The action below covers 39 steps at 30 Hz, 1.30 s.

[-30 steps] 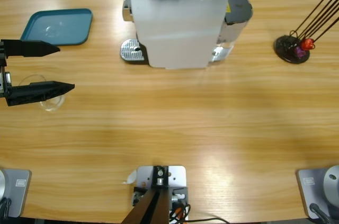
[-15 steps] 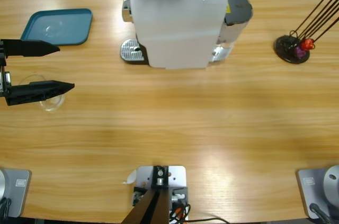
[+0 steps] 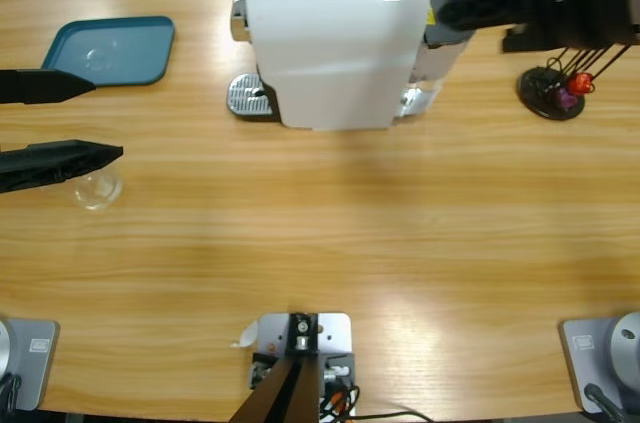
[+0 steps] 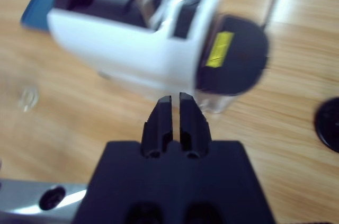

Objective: Pour coffee

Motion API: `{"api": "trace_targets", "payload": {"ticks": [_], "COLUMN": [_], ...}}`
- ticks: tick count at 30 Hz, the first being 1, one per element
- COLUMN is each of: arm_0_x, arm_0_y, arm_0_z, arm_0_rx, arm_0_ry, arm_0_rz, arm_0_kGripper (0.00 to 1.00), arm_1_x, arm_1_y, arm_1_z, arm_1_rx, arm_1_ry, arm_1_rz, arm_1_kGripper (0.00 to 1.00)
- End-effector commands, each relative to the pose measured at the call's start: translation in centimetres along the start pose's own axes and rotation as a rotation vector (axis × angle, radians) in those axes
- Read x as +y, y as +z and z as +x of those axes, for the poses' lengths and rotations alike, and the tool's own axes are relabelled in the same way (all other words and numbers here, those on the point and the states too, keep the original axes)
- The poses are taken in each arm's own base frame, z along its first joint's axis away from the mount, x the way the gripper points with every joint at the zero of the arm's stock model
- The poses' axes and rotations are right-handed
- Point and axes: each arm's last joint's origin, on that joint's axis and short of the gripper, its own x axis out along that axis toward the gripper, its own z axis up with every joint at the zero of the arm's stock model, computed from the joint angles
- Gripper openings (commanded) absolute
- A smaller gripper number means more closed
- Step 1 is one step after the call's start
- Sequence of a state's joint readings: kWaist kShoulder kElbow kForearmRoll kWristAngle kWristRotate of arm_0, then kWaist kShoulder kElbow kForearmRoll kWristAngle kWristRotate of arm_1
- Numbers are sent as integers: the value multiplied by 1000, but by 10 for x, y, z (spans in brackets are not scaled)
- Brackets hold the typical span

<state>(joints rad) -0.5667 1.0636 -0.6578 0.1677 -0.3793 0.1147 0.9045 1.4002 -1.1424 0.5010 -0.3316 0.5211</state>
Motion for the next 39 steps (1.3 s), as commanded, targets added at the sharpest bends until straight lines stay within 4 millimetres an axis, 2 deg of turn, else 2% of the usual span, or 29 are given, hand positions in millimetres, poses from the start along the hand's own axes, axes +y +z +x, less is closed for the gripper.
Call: {"api": "trace_targets", "payload": {"ticks": [1,4,7,9,19,25,28,33,39], "arm_0_x": [-2,-1,-1,-1,0,-1,-1,0,-1], "arm_0_y": [-10,-11,-13,-15,-15,-17,-19,-19,-20], "arm_0_z": [-3,-1,-1,0,3,1,1,2,2], "arm_0_rx": [13,22,26,33,39,37,41,44,47], "arm_0_ry": [16,24,25,25,26,26,25,25,25], "arm_0_rz": [-12,-16,-17,-20,-22,-22,-23,-24,-25], "arm_0_kGripper": [987,987,987,987,987,987,987,987,987], "arm_1_x": [-15,-4,8,17,56,70,74,92,103], "arm_1_y": [67,87,88,87,94,84,82,70,68], "arm_1_z": [6,22,44,51,51,73,75,81,85], "arm_1_rx": [-267,-273,-229,-208,-203,-134,-124,-85,-63], "arm_1_ry": [-25,-6,24,45,158,169,176,200,232], "arm_1_rz": [162,213,259,264,274,268,280,288,300], "arm_1_kGripper": [0,0,0,0,0,0,0,0,0]}}
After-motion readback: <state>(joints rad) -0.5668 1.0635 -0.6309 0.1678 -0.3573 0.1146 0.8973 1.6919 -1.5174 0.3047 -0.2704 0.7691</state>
